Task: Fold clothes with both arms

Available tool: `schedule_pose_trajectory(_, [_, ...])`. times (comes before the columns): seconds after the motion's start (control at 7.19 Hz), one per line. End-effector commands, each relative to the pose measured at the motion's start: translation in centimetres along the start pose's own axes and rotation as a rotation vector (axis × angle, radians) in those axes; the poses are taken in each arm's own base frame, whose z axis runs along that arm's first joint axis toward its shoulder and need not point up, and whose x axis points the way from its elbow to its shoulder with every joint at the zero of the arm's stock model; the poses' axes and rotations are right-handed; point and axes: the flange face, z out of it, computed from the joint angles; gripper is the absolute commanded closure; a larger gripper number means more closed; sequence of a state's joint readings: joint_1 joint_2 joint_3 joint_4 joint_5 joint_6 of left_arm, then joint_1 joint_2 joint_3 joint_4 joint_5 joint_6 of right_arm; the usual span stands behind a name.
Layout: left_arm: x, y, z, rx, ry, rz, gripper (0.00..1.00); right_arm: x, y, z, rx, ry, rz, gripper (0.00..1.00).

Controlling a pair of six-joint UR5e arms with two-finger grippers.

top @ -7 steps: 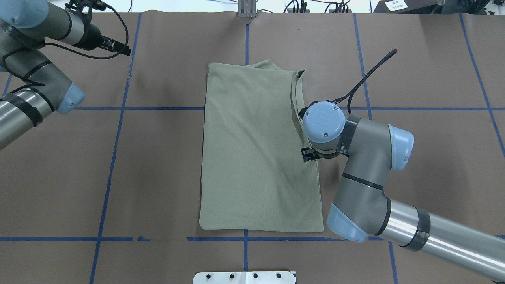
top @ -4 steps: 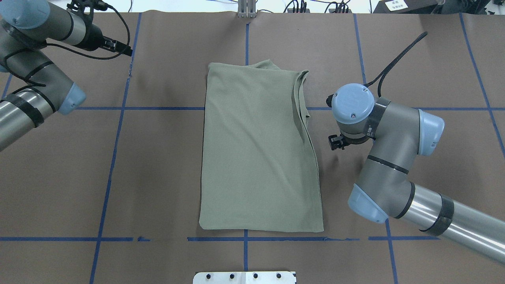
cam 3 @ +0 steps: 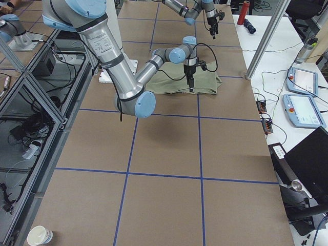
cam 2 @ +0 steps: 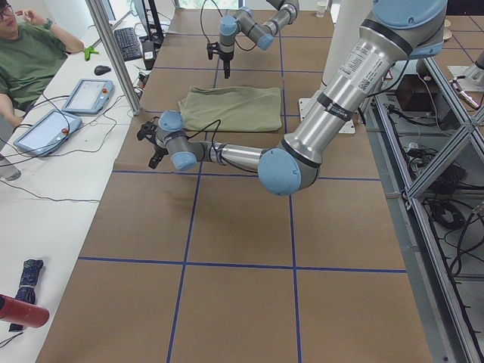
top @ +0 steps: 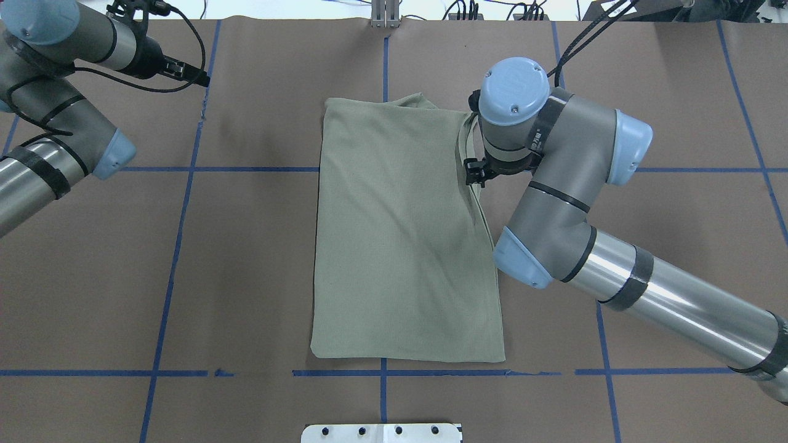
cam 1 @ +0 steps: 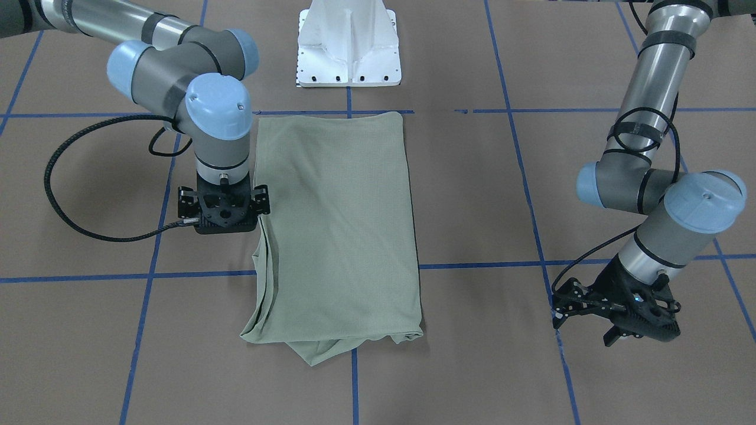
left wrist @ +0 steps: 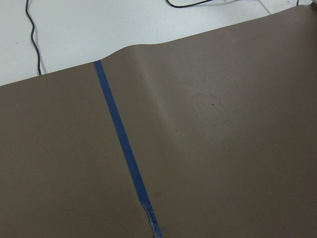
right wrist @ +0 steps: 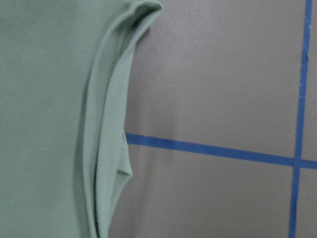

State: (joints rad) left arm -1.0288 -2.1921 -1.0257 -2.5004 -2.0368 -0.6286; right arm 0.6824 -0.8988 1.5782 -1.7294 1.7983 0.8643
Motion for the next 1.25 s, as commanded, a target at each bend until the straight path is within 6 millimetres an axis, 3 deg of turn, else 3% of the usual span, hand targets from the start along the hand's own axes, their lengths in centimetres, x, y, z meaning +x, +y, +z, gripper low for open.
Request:
schedule_pose_trajectory(0.0, [0.4,0.2,0.3,-0.004,0.003,0.005,0.0,-1.5,-1.9,2.0,0.046,-0.056,0.007,0.0])
schedule_pose_trajectory(0.14, [1.2,0.8,1.0,-0.015,0.011,0.013,0.0,-1.3,-2.0,2.9,0.038,-0.042,0.011,0.0])
schedule_pose_trajectory(0.56, [1.7,0.8,0.6,-0.008,0.02,0.021,0.0,-0.9,-1.8,4.3,0.016,-0.016,0.01,0.0])
schedule_pose_trajectory(1.11, [1.8,0.8,0.5,-0.004,0.022,0.023,0.0,-2.4,-2.1,4.1,0.019,-0.027,0.007,0.0])
